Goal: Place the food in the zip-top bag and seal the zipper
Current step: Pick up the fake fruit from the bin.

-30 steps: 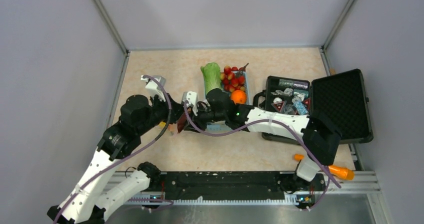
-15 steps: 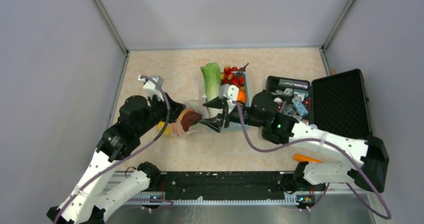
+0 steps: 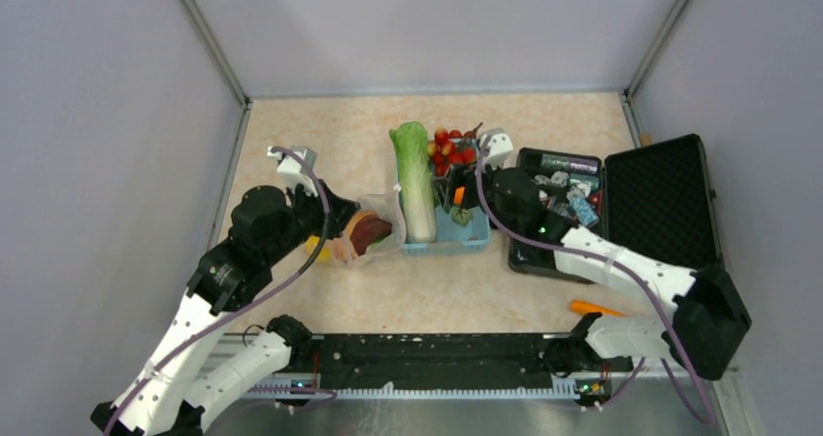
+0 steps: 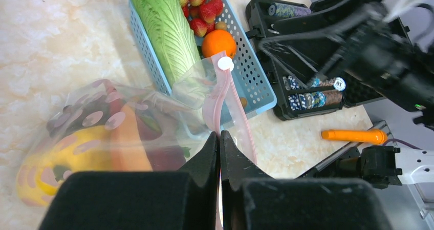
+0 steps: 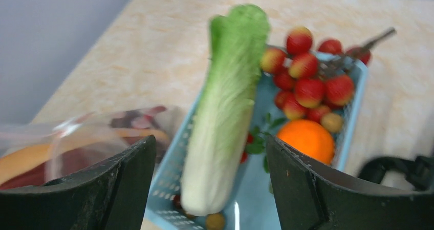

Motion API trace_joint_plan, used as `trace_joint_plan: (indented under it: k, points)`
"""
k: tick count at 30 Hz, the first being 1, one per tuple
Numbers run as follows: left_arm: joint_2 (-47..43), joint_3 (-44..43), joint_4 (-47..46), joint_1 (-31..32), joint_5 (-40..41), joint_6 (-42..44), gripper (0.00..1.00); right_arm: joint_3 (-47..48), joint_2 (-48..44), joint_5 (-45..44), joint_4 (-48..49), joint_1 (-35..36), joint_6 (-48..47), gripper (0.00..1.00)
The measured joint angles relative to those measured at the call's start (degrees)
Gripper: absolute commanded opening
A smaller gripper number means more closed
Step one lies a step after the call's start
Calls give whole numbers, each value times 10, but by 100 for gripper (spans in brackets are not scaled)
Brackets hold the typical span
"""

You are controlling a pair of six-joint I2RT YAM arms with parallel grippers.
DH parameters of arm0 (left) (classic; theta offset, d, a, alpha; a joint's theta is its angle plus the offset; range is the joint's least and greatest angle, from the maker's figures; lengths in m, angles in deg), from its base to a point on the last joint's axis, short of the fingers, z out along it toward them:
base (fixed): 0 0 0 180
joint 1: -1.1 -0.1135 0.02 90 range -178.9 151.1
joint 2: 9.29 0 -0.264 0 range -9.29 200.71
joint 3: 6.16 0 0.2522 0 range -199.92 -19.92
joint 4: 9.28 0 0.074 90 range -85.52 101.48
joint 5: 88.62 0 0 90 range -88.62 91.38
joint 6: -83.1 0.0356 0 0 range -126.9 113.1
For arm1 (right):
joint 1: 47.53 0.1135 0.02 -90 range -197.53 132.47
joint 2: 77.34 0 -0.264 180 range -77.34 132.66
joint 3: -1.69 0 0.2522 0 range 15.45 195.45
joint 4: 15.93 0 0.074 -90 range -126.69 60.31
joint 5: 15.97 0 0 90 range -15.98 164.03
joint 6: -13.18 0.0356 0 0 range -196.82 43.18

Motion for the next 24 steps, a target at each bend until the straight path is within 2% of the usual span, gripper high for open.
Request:
trace_joint_plan:
  k: [3, 10, 13, 21, 24]
  points:
    - [0, 0, 0, 0, -1, 0, 0, 27, 59, -35, -41, -29, 43, 80]
    - [0, 4, -5, 0, -9, 0, 0, 162, 246, -59, -163, -72, 111, 86]
    - [0, 4, -5, 0, -11, 0, 0, 188, 288, -83, -197, -75, 128, 84]
    - [-8, 6, -4, 0, -6, 0, 0, 209, 326, -175, -221, -75, 164, 80]
    - [-7, 6, -5, 0, -7, 0, 0, 243, 374, -195, -232, -73, 172, 73]
